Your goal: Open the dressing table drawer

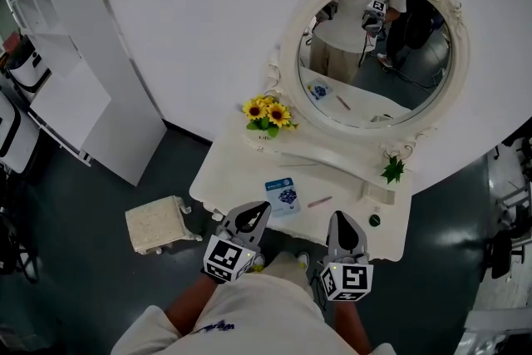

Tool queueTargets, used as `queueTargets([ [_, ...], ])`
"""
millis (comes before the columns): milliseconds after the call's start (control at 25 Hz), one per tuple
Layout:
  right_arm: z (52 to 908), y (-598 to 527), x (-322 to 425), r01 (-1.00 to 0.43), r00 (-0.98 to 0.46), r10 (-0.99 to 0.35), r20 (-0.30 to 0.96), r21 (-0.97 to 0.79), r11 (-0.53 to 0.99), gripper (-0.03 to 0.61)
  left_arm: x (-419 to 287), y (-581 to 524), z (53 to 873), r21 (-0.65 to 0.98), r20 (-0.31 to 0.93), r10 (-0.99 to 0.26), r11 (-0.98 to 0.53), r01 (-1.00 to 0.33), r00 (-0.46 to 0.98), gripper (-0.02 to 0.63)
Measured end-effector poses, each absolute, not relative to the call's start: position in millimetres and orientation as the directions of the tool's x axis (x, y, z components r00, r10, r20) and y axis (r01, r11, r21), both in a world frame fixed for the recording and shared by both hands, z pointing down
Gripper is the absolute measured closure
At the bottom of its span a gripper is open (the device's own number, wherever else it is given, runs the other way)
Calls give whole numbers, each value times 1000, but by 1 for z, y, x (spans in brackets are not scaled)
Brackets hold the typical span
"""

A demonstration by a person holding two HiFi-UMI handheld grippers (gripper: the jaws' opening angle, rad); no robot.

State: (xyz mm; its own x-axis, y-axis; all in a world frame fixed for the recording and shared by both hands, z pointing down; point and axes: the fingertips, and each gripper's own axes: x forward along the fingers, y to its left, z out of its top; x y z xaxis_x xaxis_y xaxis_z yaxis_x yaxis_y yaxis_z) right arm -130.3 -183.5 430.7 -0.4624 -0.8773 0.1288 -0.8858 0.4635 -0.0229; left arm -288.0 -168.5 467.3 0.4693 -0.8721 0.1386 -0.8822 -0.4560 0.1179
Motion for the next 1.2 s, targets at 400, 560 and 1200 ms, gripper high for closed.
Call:
queueTargets([
  [400,430,-182,-136,-877,-479,-868,131,-26,480,568,-294,-169,464,159,119,-877,-445,-881,465,606],
  [560,430,-181,-135,-878,-477,-869,133,-23,479,568,-292,-168,465,161,123,-875,-449,-879,469,606],
  [1200,433,-181,-143,-870,-490,-860,144,-19,493,567,-300,-166,473,210,132,-872,-440,-873,471,606],
])
